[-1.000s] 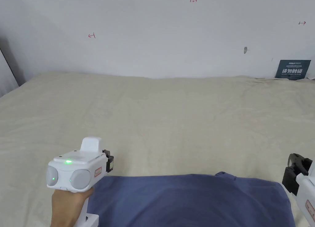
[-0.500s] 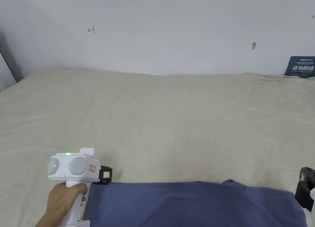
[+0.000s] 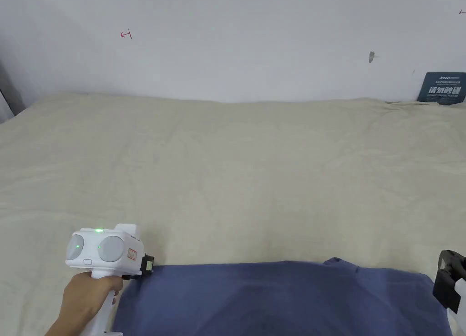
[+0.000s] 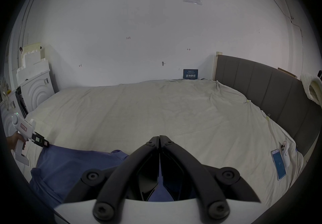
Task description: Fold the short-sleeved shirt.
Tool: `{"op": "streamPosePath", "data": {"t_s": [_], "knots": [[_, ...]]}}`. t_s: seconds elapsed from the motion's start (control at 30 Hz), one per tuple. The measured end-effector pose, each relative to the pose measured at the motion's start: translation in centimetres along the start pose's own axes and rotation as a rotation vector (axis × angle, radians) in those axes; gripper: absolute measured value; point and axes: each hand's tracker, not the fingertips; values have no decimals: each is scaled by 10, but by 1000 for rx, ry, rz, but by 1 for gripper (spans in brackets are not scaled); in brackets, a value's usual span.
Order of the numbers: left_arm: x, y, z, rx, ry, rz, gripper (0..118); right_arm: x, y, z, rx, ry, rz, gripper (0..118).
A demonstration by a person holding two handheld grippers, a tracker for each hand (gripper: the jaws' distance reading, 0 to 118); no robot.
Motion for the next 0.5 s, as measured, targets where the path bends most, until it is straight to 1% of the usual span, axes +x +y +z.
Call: {"op": "streamPosePath", "data": {"t_s": [0.03, 0.17, 0.27, 0.37, 0.4, 0.43, 0.47, 0.5], "knots": [[0, 1, 3, 2, -36, 19, 1, 2, 0, -2, -5, 0, -5, 0], [8, -4, 19, 43, -14, -18, 0, 13, 4, -22, -55, 19, -50, 0], [11, -10, 42, 97, -42, -28, 0, 20, 6, -48, -135, 24, -68, 0], [12, -18, 63, 144, -58, -41, 0, 29, 2, -78, -213, 14, -63, 0], [12, -20, 69, 151, -63, -42, 0, 30, 0, -88, -250, 5, -41, 0], [12, -22, 75, 160, -68, -41, 0, 31, -2, -97, -266, 0, -39, 0], [12, -23, 79, 169, -79, -44, 0, 32, -4, -105, -285, -7, -32, 2], [11, -25, 84, 177, -86, -45, 0, 30, -7, -112, -320, -10, -15, 6]]}}
